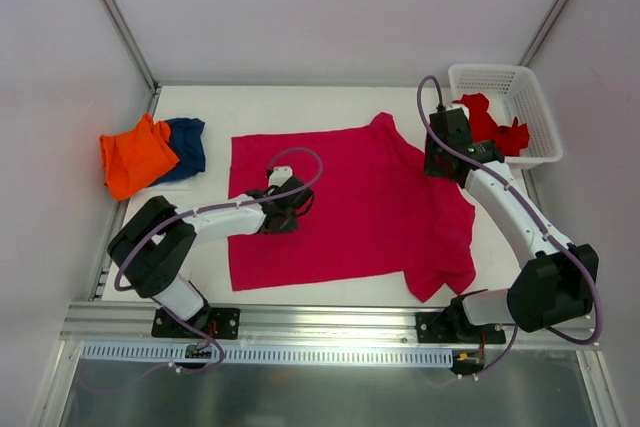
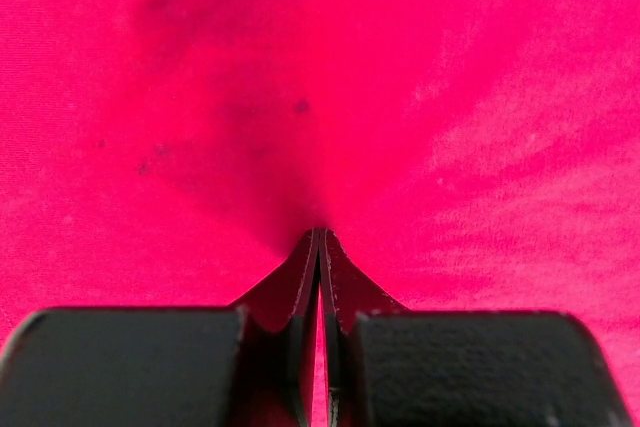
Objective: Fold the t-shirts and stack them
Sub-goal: Flatten the tshirt out
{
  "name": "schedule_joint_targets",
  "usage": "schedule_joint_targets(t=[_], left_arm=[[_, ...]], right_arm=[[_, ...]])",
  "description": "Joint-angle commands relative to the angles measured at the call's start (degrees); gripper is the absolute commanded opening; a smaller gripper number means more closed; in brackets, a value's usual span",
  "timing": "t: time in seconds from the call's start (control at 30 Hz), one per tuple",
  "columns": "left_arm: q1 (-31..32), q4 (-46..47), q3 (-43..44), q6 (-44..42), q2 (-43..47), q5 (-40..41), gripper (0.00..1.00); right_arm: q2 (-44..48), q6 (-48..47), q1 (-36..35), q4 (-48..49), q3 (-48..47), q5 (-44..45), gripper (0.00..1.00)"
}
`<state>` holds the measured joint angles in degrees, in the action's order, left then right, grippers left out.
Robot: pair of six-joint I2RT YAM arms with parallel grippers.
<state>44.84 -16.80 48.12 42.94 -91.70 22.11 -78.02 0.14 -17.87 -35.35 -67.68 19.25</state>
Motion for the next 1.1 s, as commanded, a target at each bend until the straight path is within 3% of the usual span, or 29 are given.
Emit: schedule_joint_targets(t=[0.0, 0.4, 0.53, 0.6, 0.63, 0.77, 1.07], left_arm=[[-3.1, -14.4, -5.8, 2.0, 1.1, 1.3, 0.0], [-7.0, -16.3, -8.2, 3.8, 10.6, 1.8, 0.0], [-7.0, -16.6, -4.9, 2.3, 13.0, 2.1, 0.0], [-7.0, -16.7, -0.7, 0.3, 13.3, 2.4, 0.05], [-7.0, -16.6, 1.1, -0.4, 13.1, 3.5, 0.25], [-7.4, -16.7, 12.7, -5.3, 10.4, 10.1, 0.48], [-14.3, -16.7, 29.6, -12.8, -10.8, 2.3, 0.39]], right_arm=[[1.5, 1.6, -0.3, -0.4, 0.1, -0.1, 0.37], [0.9, 0.6, -0.4, 0.5, -0.6, 0.4, 0.4], [-3.5, 0.4, -0.2, 3.9, -3.1, -2.8, 0.5], [-9.2, -1.5, -0.2, 4.1, -8.0, -4.2, 0.58], [-11.3, -1.8, -0.2, 4.2, -9.7, -5.4, 0.6], [-22.3, -1.6, 0.9, 4.7, -20.4, -10.9, 0.63], [-50.5, 1.6, 2.0, -3.4, -53.1, -24.8, 0.65]])
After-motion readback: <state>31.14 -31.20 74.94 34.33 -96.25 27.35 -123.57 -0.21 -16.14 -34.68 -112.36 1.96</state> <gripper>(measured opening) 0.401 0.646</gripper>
